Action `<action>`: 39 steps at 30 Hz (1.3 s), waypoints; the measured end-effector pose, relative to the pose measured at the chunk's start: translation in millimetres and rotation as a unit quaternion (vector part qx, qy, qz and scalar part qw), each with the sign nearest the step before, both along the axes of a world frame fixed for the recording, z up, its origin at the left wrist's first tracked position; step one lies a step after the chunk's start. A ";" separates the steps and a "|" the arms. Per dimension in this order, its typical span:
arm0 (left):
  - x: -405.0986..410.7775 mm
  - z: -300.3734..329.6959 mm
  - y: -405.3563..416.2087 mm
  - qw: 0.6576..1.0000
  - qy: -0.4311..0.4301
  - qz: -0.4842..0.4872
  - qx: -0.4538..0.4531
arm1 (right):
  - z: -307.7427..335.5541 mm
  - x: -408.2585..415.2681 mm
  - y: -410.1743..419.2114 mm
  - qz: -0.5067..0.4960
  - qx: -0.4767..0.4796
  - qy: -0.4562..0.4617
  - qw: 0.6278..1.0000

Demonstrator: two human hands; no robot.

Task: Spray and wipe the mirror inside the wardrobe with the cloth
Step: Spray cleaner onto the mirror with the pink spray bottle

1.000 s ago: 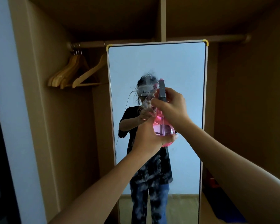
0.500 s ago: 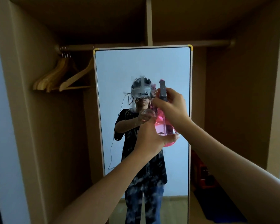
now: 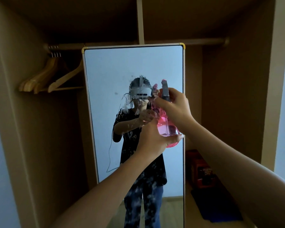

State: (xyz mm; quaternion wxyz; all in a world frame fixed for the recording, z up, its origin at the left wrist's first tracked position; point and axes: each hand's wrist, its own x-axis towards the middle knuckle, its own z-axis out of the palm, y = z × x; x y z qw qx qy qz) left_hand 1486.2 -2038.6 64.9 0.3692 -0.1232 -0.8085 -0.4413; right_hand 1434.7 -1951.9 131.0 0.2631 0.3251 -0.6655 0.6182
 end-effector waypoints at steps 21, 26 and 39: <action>-21.6 -19.3 30.0 0.999 -0.035 -0.039 -0.011 | -20.7 -15.5 36.3 -0.041 -0.016 -0.022 0.999; -21.5 -36.2 30.8 0.998 -0.030 -0.050 -0.004 | -37.3 -19.4 38.4 -0.036 -0.001 -0.048 0.998; -6.4 -77.0 32.5 0.994 -0.107 -0.022 -0.026 | -85.0 -14.0 40.1 -0.028 0.001 -0.061 0.998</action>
